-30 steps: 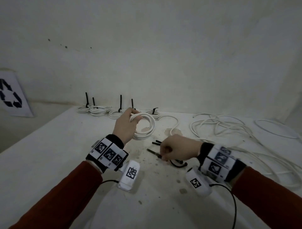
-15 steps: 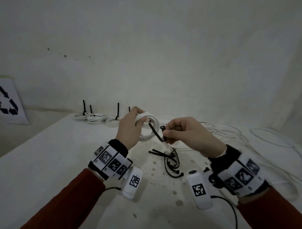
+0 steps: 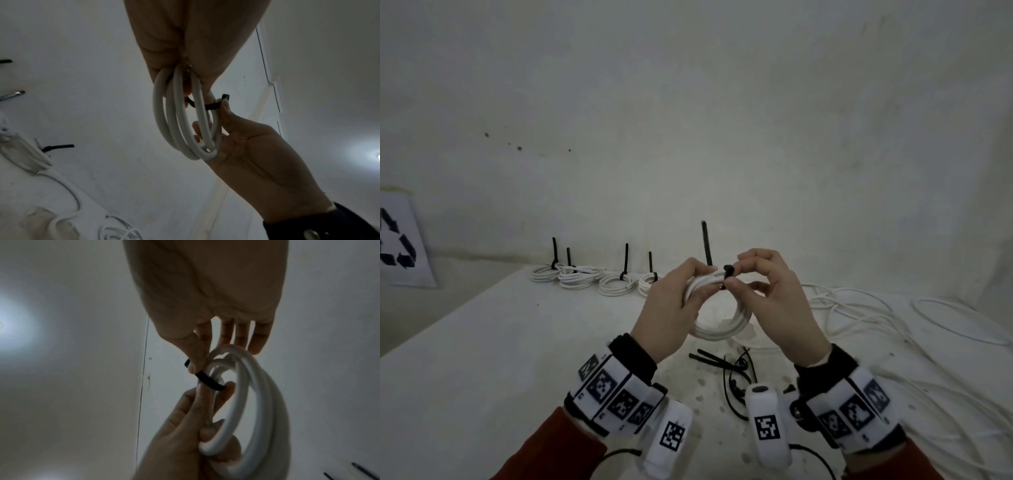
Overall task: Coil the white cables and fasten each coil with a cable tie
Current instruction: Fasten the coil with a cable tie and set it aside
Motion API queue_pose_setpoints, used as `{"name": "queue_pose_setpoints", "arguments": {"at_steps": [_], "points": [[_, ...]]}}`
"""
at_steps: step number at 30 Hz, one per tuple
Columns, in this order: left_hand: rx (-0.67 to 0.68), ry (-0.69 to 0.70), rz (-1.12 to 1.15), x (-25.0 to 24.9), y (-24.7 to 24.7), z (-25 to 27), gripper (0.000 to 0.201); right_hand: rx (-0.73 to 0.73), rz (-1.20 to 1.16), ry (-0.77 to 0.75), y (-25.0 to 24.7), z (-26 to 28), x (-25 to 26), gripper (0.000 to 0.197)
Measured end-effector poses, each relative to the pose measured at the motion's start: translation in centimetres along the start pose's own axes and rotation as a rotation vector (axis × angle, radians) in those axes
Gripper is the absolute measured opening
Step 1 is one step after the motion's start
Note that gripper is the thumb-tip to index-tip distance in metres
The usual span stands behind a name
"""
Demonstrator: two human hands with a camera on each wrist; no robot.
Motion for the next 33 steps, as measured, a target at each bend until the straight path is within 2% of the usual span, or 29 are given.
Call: {"name": "queue_pose_setpoints", "arguments": {"at_steps": [4, 9, 11, 13, 16, 18, 21, 26, 33], "points": [[0.071, -0.009, 0.042, 0.6, 0.7, 0.0, 0.007, 0.075, -0.209, 0.223, 0.3, -1.0, -1.3, 0.005], [0.102, 0.004, 0.063, 1.0, 1.8, -0.1, 0.013, 0.1, -0.191, 0.258, 0.6, -1.1, -2.3, 0.005], [0.109, 0.017, 0.042, 1.3, 2.4, -0.1, 0.013, 0.112, -0.244, 0.318, 0.7, -0.8, -2.6, 0.007], [0.106, -0.039, 0.087, 1.7, 2.7, -0.1, 0.016, 0.137, -0.289, 0.386, 0.6, -0.7, -2.5, 0.006], [0.133, -0.159, 0.217, 2.1, 2.8, -0.2, 0.022, 0.064, -0.319, 0.445, 0.1, -1.0, -2.6, 0.009], [0.188, -0.204, 0.276, 2.0, 2.9, 0.0, 0.016, -0.039, -0.401, 0.482, -0.4, -1.3, -2.9, 0.017], [0.243, -0.249, 0.342, 1.8, 3.1, 0.5, 0.011, -0.101, -0.407, 0.379, -1.1, -1.7, -2.4, 0.03], [0.198, -0.307, 0.415, 1.8, 2.7, 0.5, 0.015, -0.126, -0.337, 0.176, -1.9, -1.8, -1.1, 0.014], [0.143, -0.335, 0.522, 0.8, 2.4, 0.5, 0.011, -0.108, 0.037, -0.16, -2.2, -1.9, -0.3, 0.02]]}}
Point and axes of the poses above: each hand's wrist, its own z-axis away from the middle knuckle, its own y-axis out of the palm, x = y × z, the point moved 6 cm from there along -z, towards the middle knuckle, and after that the axes turned 15 degrees about -x, right-handed, at the moved point
